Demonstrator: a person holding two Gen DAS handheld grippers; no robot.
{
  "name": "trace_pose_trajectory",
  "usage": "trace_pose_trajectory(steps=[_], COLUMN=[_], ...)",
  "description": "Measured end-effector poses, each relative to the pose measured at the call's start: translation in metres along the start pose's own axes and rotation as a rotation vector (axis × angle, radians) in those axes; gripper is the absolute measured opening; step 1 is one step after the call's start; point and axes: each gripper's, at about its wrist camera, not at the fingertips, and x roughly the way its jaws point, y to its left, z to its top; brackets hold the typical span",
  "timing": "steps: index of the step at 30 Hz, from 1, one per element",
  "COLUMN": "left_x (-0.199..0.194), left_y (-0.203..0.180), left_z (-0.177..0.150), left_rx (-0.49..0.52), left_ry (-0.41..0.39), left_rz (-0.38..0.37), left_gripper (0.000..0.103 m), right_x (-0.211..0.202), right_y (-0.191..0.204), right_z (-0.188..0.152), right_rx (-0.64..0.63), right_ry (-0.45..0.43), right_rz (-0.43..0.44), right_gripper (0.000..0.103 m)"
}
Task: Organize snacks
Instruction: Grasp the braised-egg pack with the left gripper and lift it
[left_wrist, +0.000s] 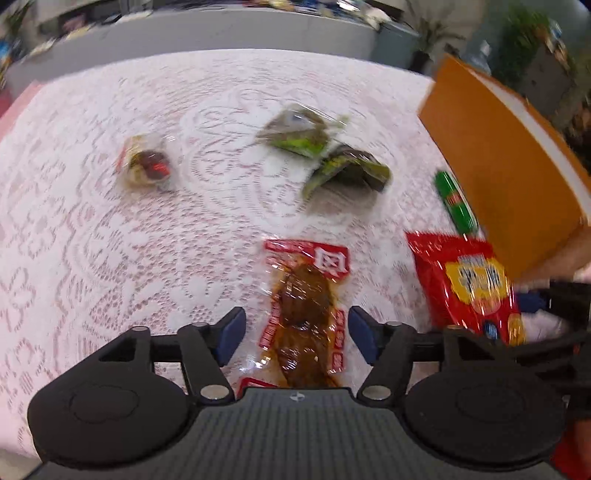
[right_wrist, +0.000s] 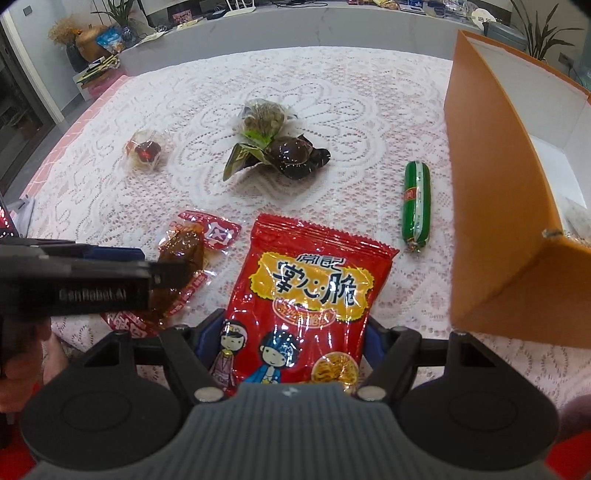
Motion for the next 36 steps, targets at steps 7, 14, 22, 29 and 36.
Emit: trace_pose_trajectory(steps=[7,14,22,29,36], left_x=[0.006,0.005,-0.008,-0.026,-0.031], left_y=[-0.012,-0.016,-0.017,-0.019,-0.023], left_z=[-0.002,-0.004,-0.006,-0.005,-0.004], left_rx=[0.077,0.104,0.088,0.061,0.042], left_ry=[0.017,-0.002,-0.069,-0.143,-0.134], left_rz=[0.053,0.074,0.023,-0.037,-0.099], left_gripper=[0.077,0.052,0.041,0.015,0.011], right_x=[0.001,0.003,0.002,0.001,-0.002], right_y=[-0.003,0.001,-0.003,-0.003,-0.003], right_z=[0.000,0.000,0.001,0.002,0.001], right_rx=[0.021,0.000,0.033,0.030,0.021], right_ry=[0.008,0.016,0.011,0.004,0.004], right_rz=[0.001,-0.019,-0.018,-0.012,-0.013], right_gripper=[0.072,0.072,0.072,0.072,0.071])
